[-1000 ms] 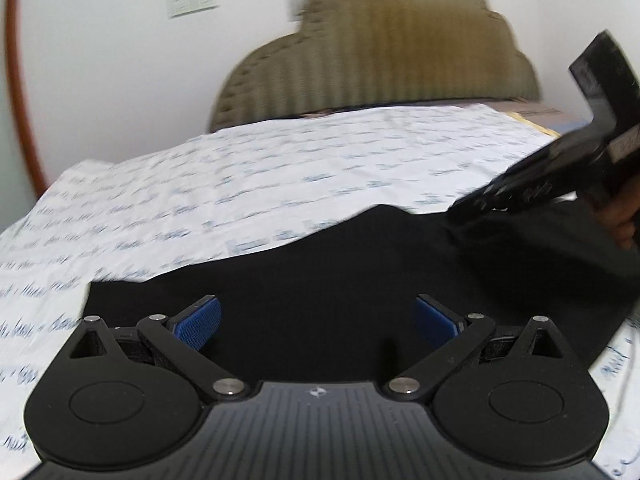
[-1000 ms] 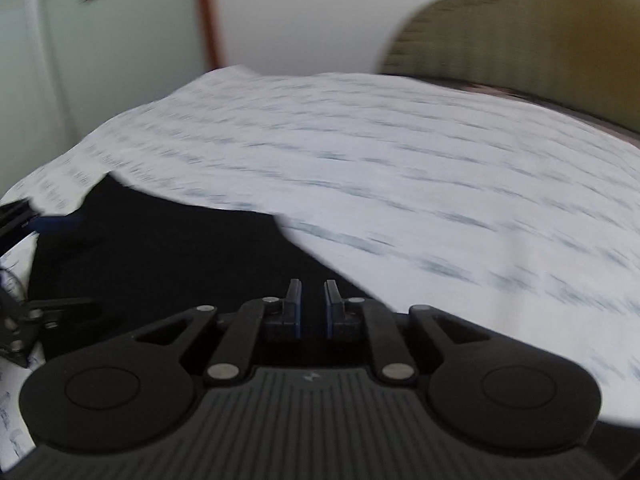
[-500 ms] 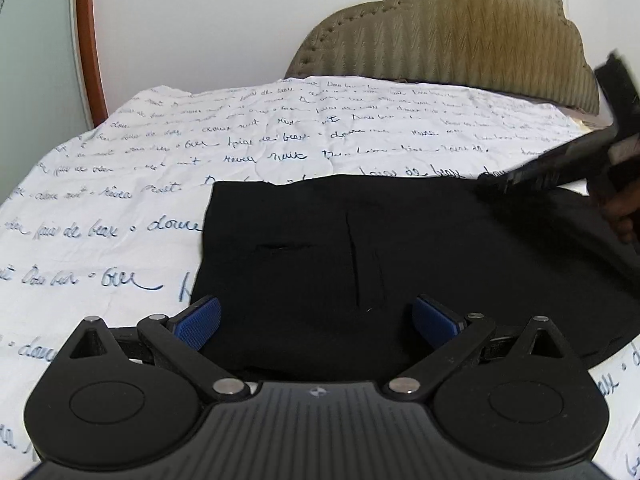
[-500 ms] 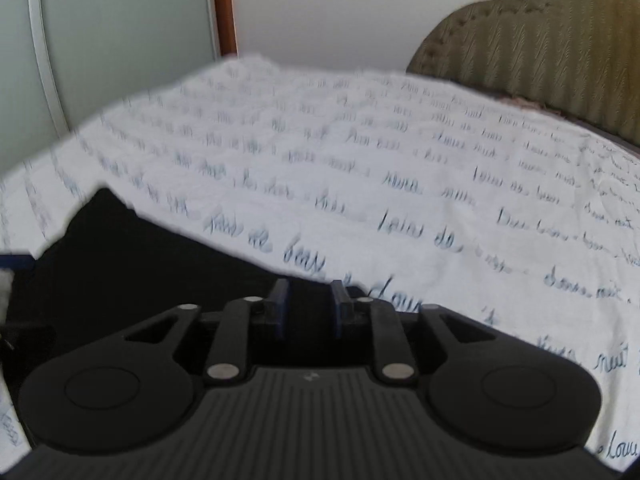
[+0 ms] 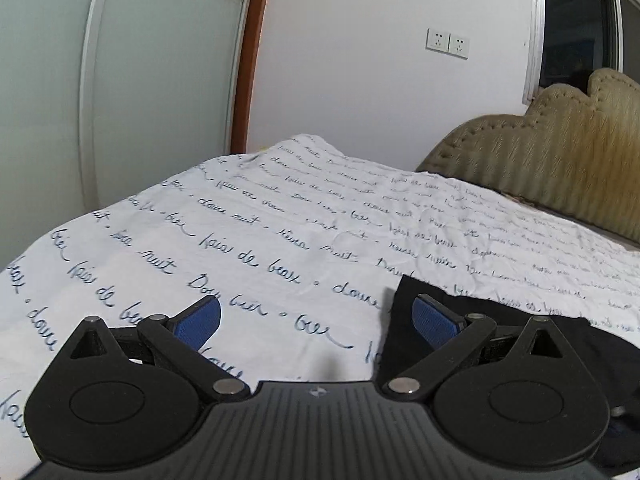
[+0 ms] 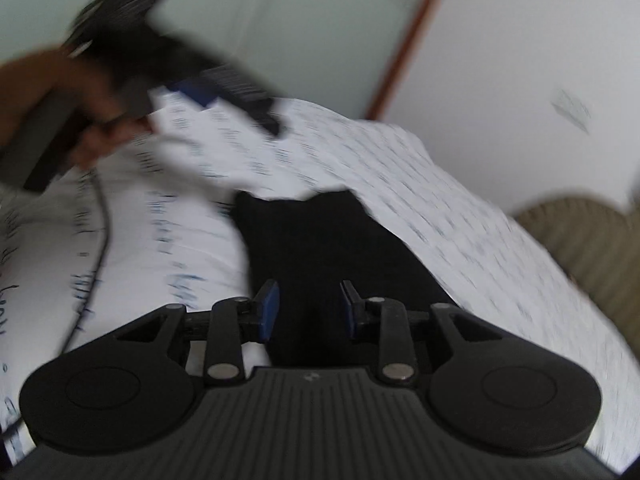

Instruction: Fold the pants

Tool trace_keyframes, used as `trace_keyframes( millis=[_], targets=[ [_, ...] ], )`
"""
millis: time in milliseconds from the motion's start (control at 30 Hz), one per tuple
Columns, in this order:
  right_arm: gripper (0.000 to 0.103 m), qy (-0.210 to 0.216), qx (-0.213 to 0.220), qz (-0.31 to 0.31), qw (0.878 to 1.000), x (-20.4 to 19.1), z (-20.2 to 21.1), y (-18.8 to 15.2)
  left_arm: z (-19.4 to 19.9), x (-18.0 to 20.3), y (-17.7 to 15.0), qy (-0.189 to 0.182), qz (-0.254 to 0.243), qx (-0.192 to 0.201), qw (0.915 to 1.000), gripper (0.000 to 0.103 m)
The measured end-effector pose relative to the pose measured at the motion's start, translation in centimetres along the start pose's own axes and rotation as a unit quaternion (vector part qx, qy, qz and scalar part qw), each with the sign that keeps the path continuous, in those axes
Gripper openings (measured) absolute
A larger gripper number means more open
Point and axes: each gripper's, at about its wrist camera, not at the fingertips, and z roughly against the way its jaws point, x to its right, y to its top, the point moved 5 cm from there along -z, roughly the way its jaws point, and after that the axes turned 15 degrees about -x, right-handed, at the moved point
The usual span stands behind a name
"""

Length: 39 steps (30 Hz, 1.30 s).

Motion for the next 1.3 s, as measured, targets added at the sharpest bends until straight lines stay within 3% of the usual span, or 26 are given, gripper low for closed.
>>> trace_keyframes(
  millis=[233, 433, 567, 700, 767, 833, 933, 1000, 1067, 1200, 1233, 1300],
  targets=[
    [0.028, -0.04, 0.006, 0.053, 0.998, -2.8, -4.0, 4.1, 0.1, -0.4, -0.5, 0.0, -0.01, -0.003, 0.9999, 0.103],
    [0.008, -0.034, -0.016, 0.067, 0.997, -3.3, -6.5, 4.5, -0.1, -1.6, -0.5, -0.002, 0.0, -0.006, 1.0, 0.103],
    [0.008, -0.017, -0.012, 0.065, 0.998, -3.7, -6.0, 4.9, -0.6, -1.5, -0.5, -0.005, 0.005, -0.012, 0.9999, 0.103],
    [0.01, -0.027, -0.039, 0.085, 0.995, -4.4, -7.3, 4.1, -0.8, 0.1, -0.5, -0.013, -0.018, -0.018, 0.9996, 0.103],
    [0.018, -0.019, -0.028, 0.066, 0.997, -3.7, -5.9, 3.9, -0.5, 1.0, -0.5, -0.012, -0.04, -0.013, 0.999, 0.103],
    [0.019, -0.006, -0.002, 0.022, 1.0, -2.0, -2.8, 3.3, -0.4, 2.2, -0.5, -0.006, -0.065, -0.011, 0.9978, 0.103],
    [0.019, -0.052, 0.007, -0.047, 0.998, 1.8, 1.4, 0.3, -0.4, 4.7, -0.8, -0.017, -0.101, -0.017, 0.9946, 0.103],
    [0.019, -0.105, -0.019, -0.1, 0.989, 4.9, 3.1, -3.2, -0.4, 7.1, -1.3, -0.036, -0.127, -0.019, 0.9911, 0.103],
    [0.026, -0.139, -0.058, -0.151, 0.977, 7.5, 4.1, -7.3, -0.2, 10.2, -2.0, -0.058, -0.153, -0.023, 0.9863, 0.103],
    [0.032, -0.124, -0.137, -0.245, 0.952, 10.3, 4.4, -14.5, 0.6, 17.0, -4.0, -0.101, -0.217, -0.026, 0.9706, 0.103],
    [0.032, -0.112, -0.151, -0.247, 0.951, 10.0, 4.4, -15.7, 0.9, 18.7, -4.6, -0.11, -0.234, -0.026, 0.9656, 0.103],
    [0.032, -0.109, -0.134, -0.253, 0.952, 9.6, 5.8, -16.9, 1.3, 21.8, -5.8, -0.128, -0.266, -0.024, 0.9551, 0.103]
  ],
)
